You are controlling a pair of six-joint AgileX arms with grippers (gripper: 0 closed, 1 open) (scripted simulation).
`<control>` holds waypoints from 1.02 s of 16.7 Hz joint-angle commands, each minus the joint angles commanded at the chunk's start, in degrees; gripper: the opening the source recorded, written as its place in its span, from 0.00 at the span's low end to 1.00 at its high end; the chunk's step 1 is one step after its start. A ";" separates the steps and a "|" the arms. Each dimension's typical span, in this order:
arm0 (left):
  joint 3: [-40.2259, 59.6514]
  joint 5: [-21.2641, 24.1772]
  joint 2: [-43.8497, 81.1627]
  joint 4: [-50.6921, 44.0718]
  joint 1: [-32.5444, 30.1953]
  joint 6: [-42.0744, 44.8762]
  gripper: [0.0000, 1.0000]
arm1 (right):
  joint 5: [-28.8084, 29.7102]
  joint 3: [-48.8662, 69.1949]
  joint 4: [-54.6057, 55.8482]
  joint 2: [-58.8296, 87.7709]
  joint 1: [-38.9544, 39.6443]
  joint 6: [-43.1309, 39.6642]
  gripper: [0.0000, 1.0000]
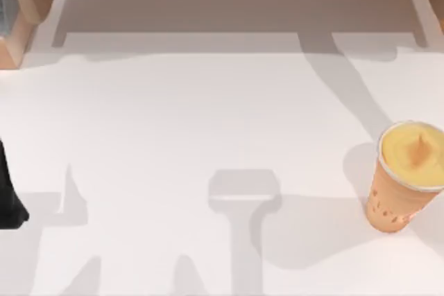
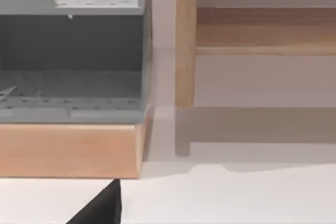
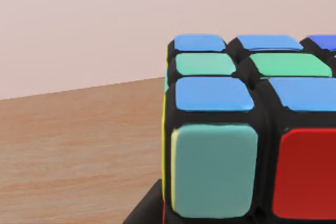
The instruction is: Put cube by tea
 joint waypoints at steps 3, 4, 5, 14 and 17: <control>0.00 0.00 0.00 0.00 0.00 0.00 1.00 | -3.24 -1.37 -12.98 -2.84 4.11 10.16 0.00; 0.00 0.00 0.00 0.00 0.00 0.00 1.00 | -4.69 -2.43 -17.76 -2.91 5.64 13.49 0.00; 0.00 0.00 0.00 0.00 0.00 0.00 1.00 | -6.29 -3.78 -22.58 -2.54 7.23 16.63 0.00; 0.00 0.00 0.00 0.00 0.00 0.00 1.00 | -19.60 -19.80 -53.39 9.75 17.45 29.54 0.00; 0.00 0.00 0.00 0.00 0.00 0.00 1.00 | -20.20 -20.76 -54.41 10.68 17.54 29.43 0.00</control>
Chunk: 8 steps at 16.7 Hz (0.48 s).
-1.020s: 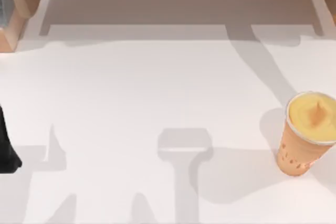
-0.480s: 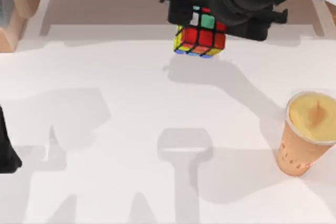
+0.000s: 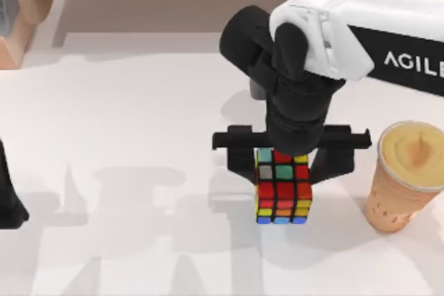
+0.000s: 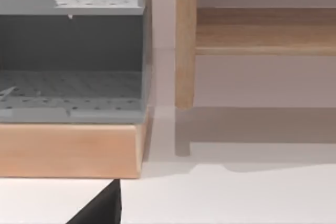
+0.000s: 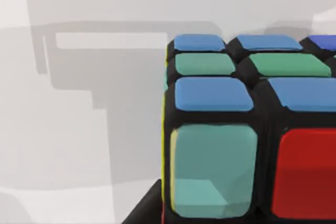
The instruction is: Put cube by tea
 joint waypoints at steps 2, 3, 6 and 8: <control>0.00 0.00 0.00 0.00 0.00 0.00 1.00 | 0.00 0.00 0.00 0.00 0.00 0.00 0.00; 0.00 0.00 0.00 0.00 0.00 0.00 1.00 | 0.08 0.06 0.12 -0.08 -0.28 0.05 0.00; 0.00 0.00 0.00 0.00 0.00 0.00 1.00 | 0.02 0.04 0.44 -0.14 -0.10 0.00 0.00; 0.00 0.00 0.00 0.00 0.00 0.00 1.00 | -0.10 0.00 1.04 -0.29 0.23 -0.07 0.00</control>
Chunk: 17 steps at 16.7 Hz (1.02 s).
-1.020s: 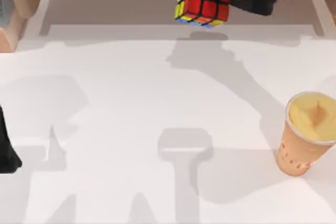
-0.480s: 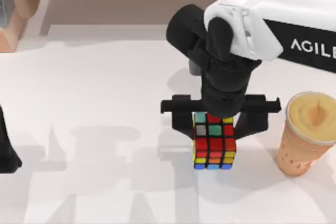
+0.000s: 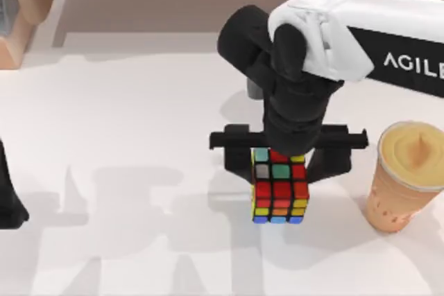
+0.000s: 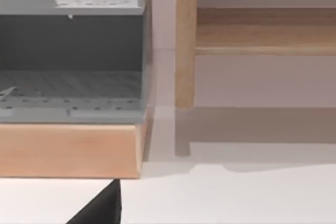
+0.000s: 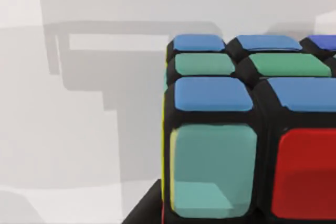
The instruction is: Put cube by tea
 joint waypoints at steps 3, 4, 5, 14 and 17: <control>0.00 0.00 0.00 0.00 0.00 0.00 1.00 | -0.21 -0.01 1.12 -0.40 0.64 -0.10 0.00; 0.00 0.00 0.00 0.00 0.00 0.00 1.00 | -0.28 0.00 1.49 -0.58 0.85 -0.13 0.00; 0.00 0.00 0.00 0.00 0.00 0.00 1.00 | -0.35 0.02 1.84 -0.78 1.04 -0.15 0.00; 0.00 0.00 0.00 0.00 0.00 0.00 1.00 | -0.33 -0.75 3.41 -1.13 1.01 0.04 0.00; 0.00 0.00 0.00 0.00 0.00 0.00 1.00 | -0.08 -2.03 3.26 0.07 0.24 0.13 0.00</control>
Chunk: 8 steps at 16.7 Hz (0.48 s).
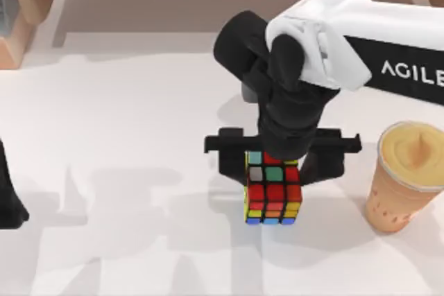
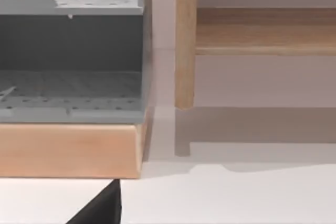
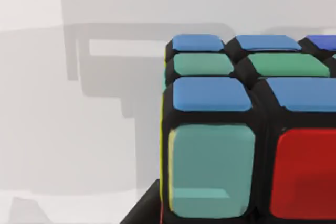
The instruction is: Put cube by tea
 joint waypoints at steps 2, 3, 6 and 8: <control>0.00 0.00 0.00 0.00 0.00 0.00 1.00 | 0.17 -1.07 -0.11 1.12 -0.37 0.04 0.00; 0.00 0.00 0.00 0.00 0.00 0.00 1.00 | 0.18 -1.16 -0.11 1.21 -0.39 0.04 0.00; 0.00 0.00 0.00 0.00 0.00 0.00 1.00 | 0.18 -1.16 -0.11 1.21 -0.39 0.04 0.00; 0.00 0.00 0.00 0.00 0.00 0.00 1.00 | 0.18 -1.16 -0.11 1.21 -0.39 0.04 0.15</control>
